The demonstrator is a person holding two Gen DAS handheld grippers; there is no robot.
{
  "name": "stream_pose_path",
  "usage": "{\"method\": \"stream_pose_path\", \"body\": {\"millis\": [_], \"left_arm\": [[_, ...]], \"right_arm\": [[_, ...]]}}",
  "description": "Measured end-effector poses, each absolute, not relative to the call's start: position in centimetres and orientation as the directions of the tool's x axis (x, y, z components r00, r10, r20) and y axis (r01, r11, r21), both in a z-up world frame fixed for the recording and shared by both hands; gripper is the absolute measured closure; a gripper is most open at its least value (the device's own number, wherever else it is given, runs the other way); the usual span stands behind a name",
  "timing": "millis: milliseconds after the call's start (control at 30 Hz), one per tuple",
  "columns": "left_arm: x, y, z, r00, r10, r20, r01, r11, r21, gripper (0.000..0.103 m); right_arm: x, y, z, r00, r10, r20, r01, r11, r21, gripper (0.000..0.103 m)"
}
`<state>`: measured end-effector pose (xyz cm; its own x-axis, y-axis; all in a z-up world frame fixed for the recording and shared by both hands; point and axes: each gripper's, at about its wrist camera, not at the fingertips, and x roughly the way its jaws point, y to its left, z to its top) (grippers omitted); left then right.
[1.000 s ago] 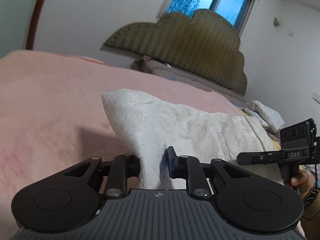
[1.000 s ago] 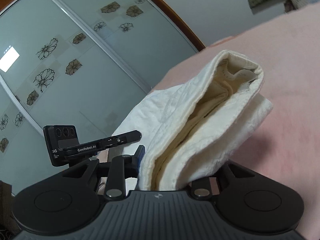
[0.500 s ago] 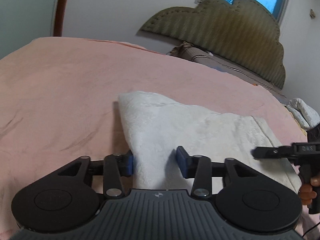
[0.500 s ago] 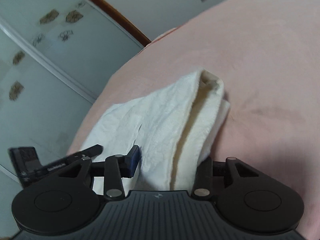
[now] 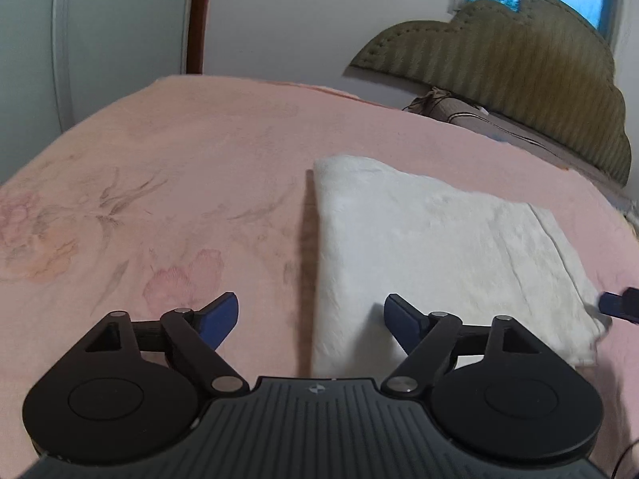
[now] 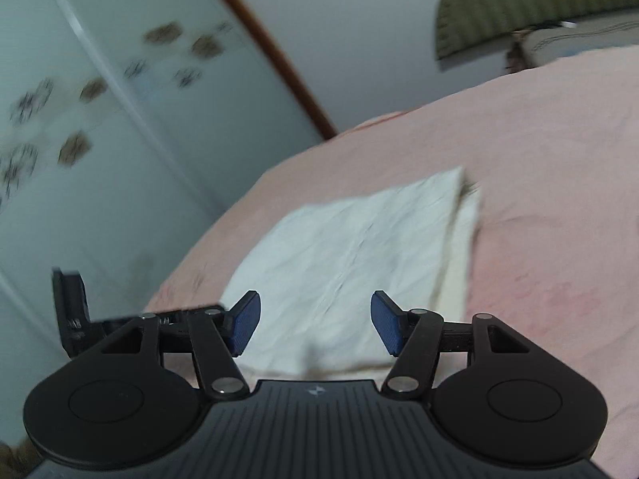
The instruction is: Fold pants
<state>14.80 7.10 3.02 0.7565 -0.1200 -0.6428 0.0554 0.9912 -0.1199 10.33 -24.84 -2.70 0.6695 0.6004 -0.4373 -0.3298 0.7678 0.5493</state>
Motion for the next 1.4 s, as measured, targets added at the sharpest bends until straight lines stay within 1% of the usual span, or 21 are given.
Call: {"method": "stream_pose_path", "body": {"millis": [33, 67, 133, 167, 233, 267, 300, 333, 367, 433, 500, 633, 733, 833, 933, 1033, 1067, 1167, 1300, 1400], "left_arm": [[14.2, 6.4, 2.9, 0.759, -0.117, -0.640, 0.074, 0.993, -0.093, 0.010], [13.7, 5.8, 2.8, 0.763, -0.112, -0.636, 0.095, 0.994, -0.061, 0.006], [13.2, 4.8, 2.2, 0.777, -0.070, -0.625, 0.116, 0.993, 0.033, 0.003], [13.1, 4.4, 2.1, 0.781, -0.030, -0.624, 0.102, 0.991, 0.081, 0.004], [12.2, 4.3, 2.8, 0.796, 0.016, -0.606, 0.066, 0.991, 0.113, 0.007], [11.6, 4.4, 3.2, 0.803, 0.015, -0.596, 0.059, 0.993, 0.105, 0.006], [11.1, 4.5, 3.4, 0.808, 0.007, -0.589, 0.057, 0.994, 0.091, 0.005], [10.6, 4.3, 3.6, 0.810, -0.004, -0.587, 0.062, 0.995, 0.078, 0.005], [10.1, 4.1, 3.7, 0.808, -0.017, -0.588, 0.071, 0.995, 0.068, 0.005], [9.2, 3.2, 3.4, 0.797, -0.042, -0.602, 0.096, 0.994, 0.057, 0.005], [8.6, 2.4, 3.0, 0.785, -0.059, -0.617, 0.121, 0.991, 0.060, 0.005], [7.5, 1.0, 1.7, 0.766, -0.047, -0.641, 0.146, 0.984, 0.102, 0.005], [7.2, 1.1, 0.9, 0.745, -0.051, -0.666, 0.147, 0.985, 0.090, 0.005], [7.0, 1.5, 0.3, 0.732, -0.047, -0.679, 0.119, 0.991, 0.059, 0.005], [6.8, 1.9, -0.2, 0.720, -0.042, -0.693, 0.090, 0.995, 0.034, 0.005], [6.5, 2.0, -0.6, 0.730, -0.037, -0.683, 0.083, 0.996, 0.035, 0.003], [6.4, 1.9, -0.7, 0.735, -0.032, -0.677, 0.086, 0.995, 0.047, 0.001], [6.3, 1.8, -1.3, 0.750, -0.021, -0.661, 0.095, 0.993, 0.076, 0.000], [6.3, 2.4, -1.4, 0.750, -0.041, -0.660, 0.075, 0.997, 0.023, 0.000], [5.5, 2.2, -1.8, 0.779, -0.026, -0.627, 0.064, 0.997, 0.039, 0.000]], "right_arm": [[10.1, -24.2, -3.4, 0.655, 0.591, -0.471, -0.335, 0.786, 0.520, 0.042], [10.2, -23.6, -4.0, 0.651, 0.572, -0.498, -0.326, 0.804, 0.497, 0.042], [10.5, -22.7, -4.6, 0.662, 0.516, -0.543, -0.306, 0.848, 0.433, 0.042], [10.2, -22.6, -4.6, 0.674, 0.501, -0.543, -0.297, 0.857, 0.422, 0.042], [9.1, -21.6, -3.4, 0.717, 0.437, -0.543, -0.237, 0.885, 0.400, 0.041], [8.3, -21.2, -2.8, 0.738, 0.403, -0.540, -0.219, 0.901, 0.373, 0.031], [7.4, -20.7, -2.5, 0.755, 0.380, -0.534, -0.212, 0.913, 0.350, 0.024], [6.4, -19.9, -2.2, 0.770, 0.359, -0.527, -0.210, 0.923, 0.323, 0.013], [5.7, -19.4, -2.1, 0.776, 0.349, -0.526, -0.213, 0.929, 0.301, 0.008], [4.6, -18.0, -2.3, 0.773, 0.337, -0.537, -0.224, 0.938, 0.266, 0.008], [4.2, -16.4, -2.8, 0.762, 0.312, -0.568, -0.221, 0.949, 0.225, 0.008], [2.6, -14.7, -3.3, 0.771, 0.237, -0.591, -0.192, 0.972, 0.139, 0.008], [1.5, -14.6, -3.5, 0.771, 0.213, -0.600, -0.175, 0.977, 0.122, 0.007], [0.9, -14.5, -4.0, 0.760, 0.200, -0.619, -0.144, 0.980, 0.140, 0.005], [0.8, -14.4, -4.6, 0.749, 0.204, -0.630, -0.129, 0.978, 0.163, 0.005], [0.4, -14.3, -4.5, 0.751, 0.200, -0.630, -0.119, 0.978, 0.170, 0.005], [0.3, -14.4, -4.3, 0.756, 0.198, -0.624, -0.113, 0.978, 0.174, 0.005], [-0.1, -14.6, -3.2, 0.779, 0.206, -0.592, -0.097, 0.973, 0.211, 0.005], [-0.9, -15.2, -1.3, 0.803, 0.255, -0.538, -0.090, 0.945, 0.314, 0.005], [-1.7, -15.1, 0.0, 0.820, 0.279, -0.500, -0.099, 0.929, 0.357, 0.005]]}}
